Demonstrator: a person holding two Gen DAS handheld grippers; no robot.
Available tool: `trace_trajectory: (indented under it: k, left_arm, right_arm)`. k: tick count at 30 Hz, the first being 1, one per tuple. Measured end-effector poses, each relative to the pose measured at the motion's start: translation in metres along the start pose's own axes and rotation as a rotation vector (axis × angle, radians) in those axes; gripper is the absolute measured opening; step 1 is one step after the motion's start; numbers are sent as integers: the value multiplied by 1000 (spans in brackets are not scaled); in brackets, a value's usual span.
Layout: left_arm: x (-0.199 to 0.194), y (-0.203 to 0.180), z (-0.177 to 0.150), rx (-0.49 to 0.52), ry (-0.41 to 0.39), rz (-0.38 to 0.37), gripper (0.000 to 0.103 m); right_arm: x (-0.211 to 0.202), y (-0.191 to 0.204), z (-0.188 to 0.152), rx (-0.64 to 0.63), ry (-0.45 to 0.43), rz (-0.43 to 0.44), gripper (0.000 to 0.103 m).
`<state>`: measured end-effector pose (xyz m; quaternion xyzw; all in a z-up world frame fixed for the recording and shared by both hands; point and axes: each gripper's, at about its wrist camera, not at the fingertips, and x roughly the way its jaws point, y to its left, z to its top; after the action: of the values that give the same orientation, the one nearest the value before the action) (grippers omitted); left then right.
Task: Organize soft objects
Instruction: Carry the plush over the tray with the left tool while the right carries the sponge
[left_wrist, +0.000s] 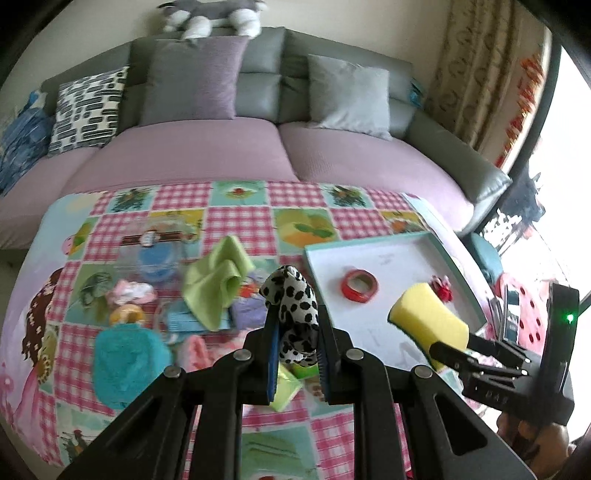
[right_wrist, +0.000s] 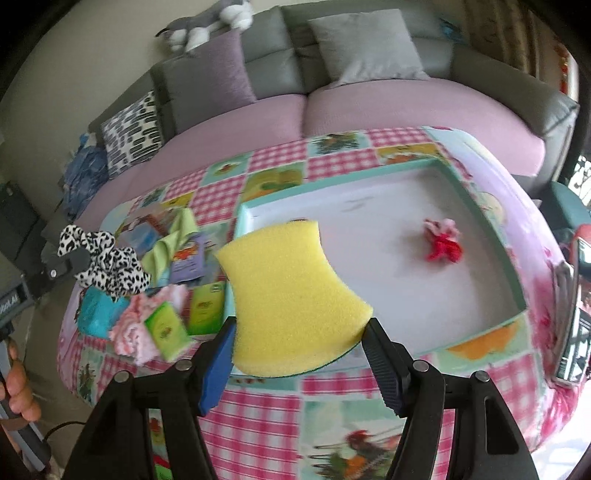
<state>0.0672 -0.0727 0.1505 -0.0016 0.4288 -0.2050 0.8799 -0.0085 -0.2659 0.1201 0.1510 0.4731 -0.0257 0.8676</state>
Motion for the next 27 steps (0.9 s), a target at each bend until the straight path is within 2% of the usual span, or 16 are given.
trace_trajectory:
  k: [19,27]
  left_arm:
    - [77,-87,-17,174,91,-95,18]
    - [109,-103,-23,180,131,-165,18]
  right_arm:
    - [23,-85,0,75,38,-106,70]
    - [41,-100,6,57,55,-146,70]
